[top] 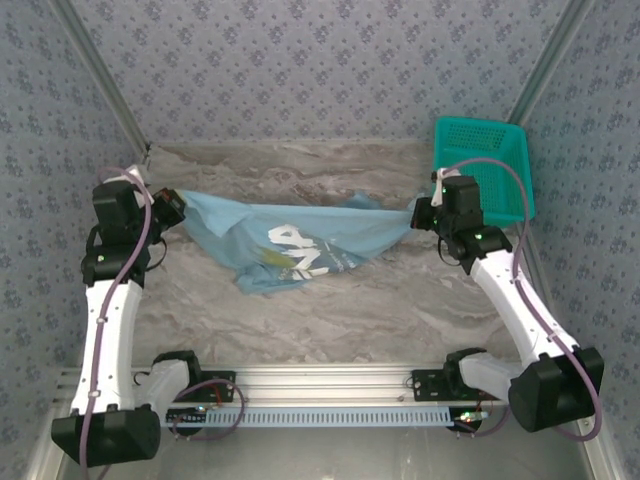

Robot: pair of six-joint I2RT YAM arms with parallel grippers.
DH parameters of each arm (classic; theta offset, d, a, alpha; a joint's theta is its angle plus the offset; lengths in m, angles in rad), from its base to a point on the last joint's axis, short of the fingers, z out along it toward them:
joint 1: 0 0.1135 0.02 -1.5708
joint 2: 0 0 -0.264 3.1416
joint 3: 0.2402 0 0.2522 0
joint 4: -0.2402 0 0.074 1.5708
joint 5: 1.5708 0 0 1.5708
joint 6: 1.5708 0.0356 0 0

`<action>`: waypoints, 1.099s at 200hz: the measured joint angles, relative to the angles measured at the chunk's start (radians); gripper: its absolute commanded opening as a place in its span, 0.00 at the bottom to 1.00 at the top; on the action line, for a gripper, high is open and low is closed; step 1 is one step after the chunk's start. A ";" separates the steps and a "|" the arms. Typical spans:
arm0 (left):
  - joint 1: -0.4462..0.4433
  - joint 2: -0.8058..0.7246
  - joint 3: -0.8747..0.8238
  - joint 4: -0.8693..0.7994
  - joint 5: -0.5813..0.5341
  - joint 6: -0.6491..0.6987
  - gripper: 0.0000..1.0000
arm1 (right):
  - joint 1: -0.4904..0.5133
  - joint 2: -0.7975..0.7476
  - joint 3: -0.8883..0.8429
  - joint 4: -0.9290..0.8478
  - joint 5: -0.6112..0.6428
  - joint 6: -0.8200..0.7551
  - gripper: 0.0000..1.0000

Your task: Fold the inside-out t-shirt

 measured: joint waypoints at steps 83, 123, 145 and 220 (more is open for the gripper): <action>0.073 0.063 -0.113 -0.017 0.000 0.024 0.00 | 0.093 0.530 0.114 0.009 -0.079 0.010 0.41; 0.073 0.100 -0.113 -0.021 0.000 0.034 0.00 | 0.083 0.402 0.069 0.002 -0.080 -0.016 0.41; 0.073 0.101 -0.114 -0.019 0.000 0.034 0.00 | 0.071 0.420 0.063 -0.010 -0.072 -0.020 0.38; 0.073 0.101 -0.114 -0.013 0.005 0.034 0.00 | 0.067 0.594 0.069 -0.019 -0.069 -0.032 0.32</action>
